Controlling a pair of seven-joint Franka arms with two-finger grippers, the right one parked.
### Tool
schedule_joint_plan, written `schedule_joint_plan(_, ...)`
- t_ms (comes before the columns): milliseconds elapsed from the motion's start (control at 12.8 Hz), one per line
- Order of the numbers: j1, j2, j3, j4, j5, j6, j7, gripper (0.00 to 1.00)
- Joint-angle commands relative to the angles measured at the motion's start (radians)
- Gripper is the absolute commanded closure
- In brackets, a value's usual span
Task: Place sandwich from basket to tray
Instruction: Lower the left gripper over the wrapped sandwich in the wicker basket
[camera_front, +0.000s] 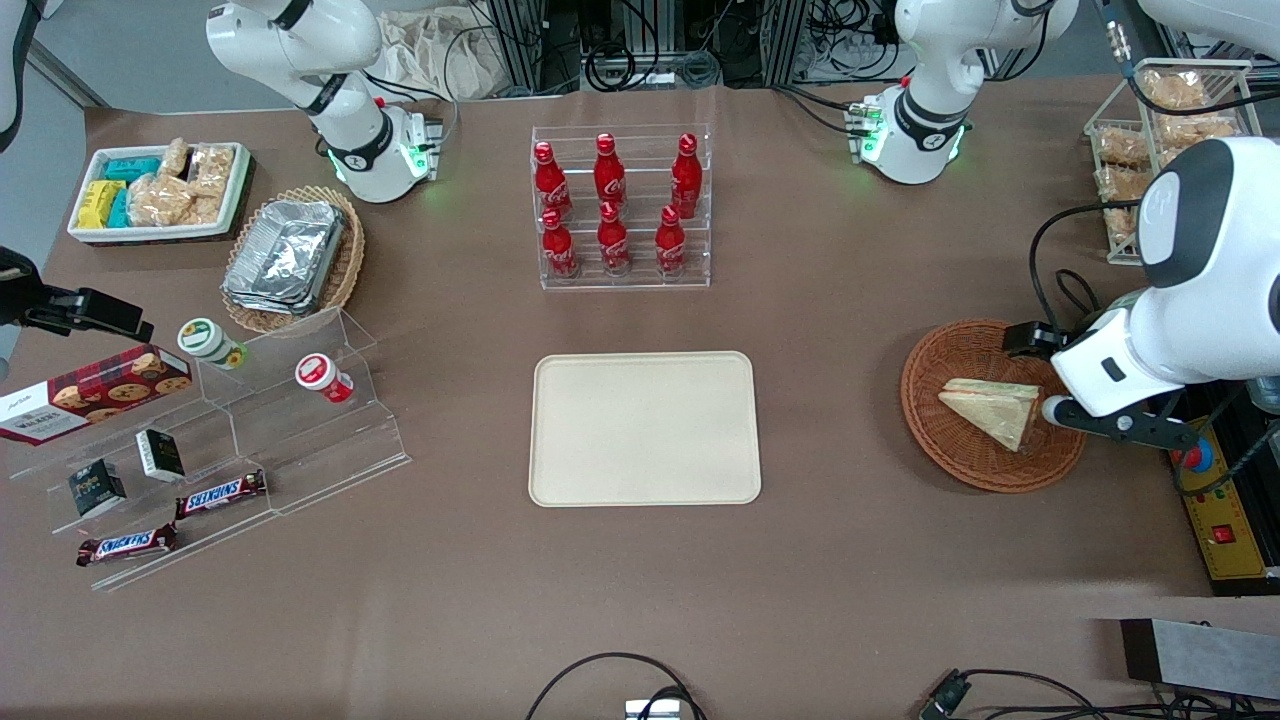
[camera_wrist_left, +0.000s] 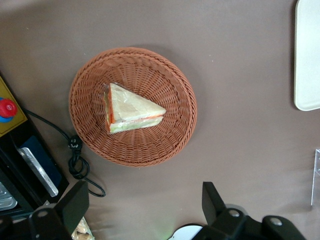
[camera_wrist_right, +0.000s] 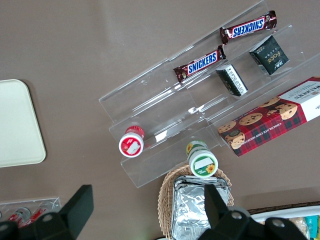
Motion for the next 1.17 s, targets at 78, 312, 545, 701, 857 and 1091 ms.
schedule_joint_plan(78,-0.001,0.030,-0.001,0.042,0.027,-0.016,-0.017,0.00)
schedule_joint_plan(312,-0.001,0.053,0.000,-0.002,0.060,0.003,-0.275,0.00)
schedule_joint_plan(545,0.025,-0.002,0.005,-0.180,0.042,0.205,-0.518,0.00)
schedule_joint_plan(701,0.089,-0.051,0.005,-0.329,-0.005,0.352,-0.578,0.00)
schedule_joint_plan(857,0.116,-0.076,0.008,-0.467,-0.005,0.498,-0.595,0.00)
schedule_joint_plan(1091,0.130,-0.073,0.008,-0.603,-0.004,0.678,-0.705,0.00)
